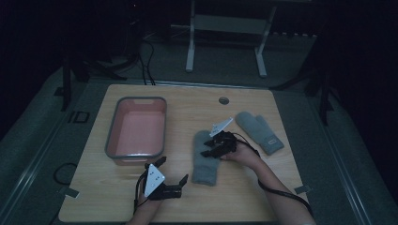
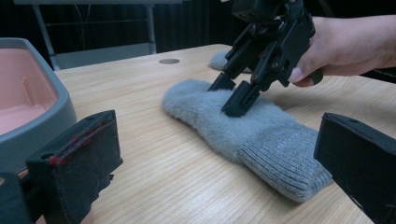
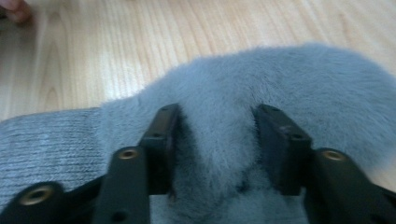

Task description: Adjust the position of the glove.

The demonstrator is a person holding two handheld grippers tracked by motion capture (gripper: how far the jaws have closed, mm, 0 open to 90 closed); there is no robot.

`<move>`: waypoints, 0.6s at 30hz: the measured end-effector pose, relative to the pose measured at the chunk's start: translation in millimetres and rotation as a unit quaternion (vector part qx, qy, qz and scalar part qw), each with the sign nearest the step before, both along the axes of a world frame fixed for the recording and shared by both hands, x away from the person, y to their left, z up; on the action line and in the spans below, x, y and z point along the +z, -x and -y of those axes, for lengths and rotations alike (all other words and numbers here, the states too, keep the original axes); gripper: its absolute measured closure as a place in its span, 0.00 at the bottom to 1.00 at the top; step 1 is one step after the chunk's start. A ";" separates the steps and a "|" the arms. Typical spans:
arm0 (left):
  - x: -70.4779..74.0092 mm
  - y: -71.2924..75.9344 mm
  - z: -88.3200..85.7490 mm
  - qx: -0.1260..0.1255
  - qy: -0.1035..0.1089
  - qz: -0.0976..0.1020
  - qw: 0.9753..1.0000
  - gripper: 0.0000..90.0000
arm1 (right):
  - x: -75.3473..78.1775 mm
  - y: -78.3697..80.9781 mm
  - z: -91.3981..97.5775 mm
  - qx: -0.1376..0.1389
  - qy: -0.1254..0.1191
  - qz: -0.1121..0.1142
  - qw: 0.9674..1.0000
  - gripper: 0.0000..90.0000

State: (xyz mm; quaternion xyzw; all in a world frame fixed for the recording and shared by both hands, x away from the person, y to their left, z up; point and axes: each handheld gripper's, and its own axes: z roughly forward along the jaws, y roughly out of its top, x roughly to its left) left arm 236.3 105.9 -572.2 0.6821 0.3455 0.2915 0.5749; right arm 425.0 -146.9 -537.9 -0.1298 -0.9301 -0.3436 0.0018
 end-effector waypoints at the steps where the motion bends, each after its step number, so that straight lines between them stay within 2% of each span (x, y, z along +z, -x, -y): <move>1: 0.0 0.0 0.0 0.000 0.000 0.000 1.000 0.01 | 2.8 1.7 0.3 0.000 0.001 0.011 1.000 0.51; 6: 0.0 0.2 0.0 -0.001 0.000 0.000 1.000 0.01 | 16.3 8.0 4.1 0.004 0.003 0.031 0.999 0.44; 9: 0.0 0.1 0.1 0.000 0.000 0.000 1.000 0.01 | 24.8 9.4 9.1 -0.010 -0.007 0.039 0.999 0.37; 10: 0.0 0.1 0.1 0.000 0.000 0.000 1.000 0.01 | 28.2 9.6 11.3 -0.018 -0.011 0.038 0.999 0.32; 13: 0.0 0.1 -0.1 0.001 0.000 0.000 1.000 0.01 | 37.9 10.3 20.0 -0.041 -0.025 0.048 0.998 0.27; 15: 0.0 0.2 -0.2 0.001 0.000 0.000 1.000 0.01 | 43.3 9.6 26.6 -0.059 -0.023 0.061 0.996 0.28; 18: -0.1 0.2 -0.1 0.001 0.000 0.001 1.000 0.01 | 50.5 8.5 38.4 -0.082 -0.030 0.065 0.994 0.31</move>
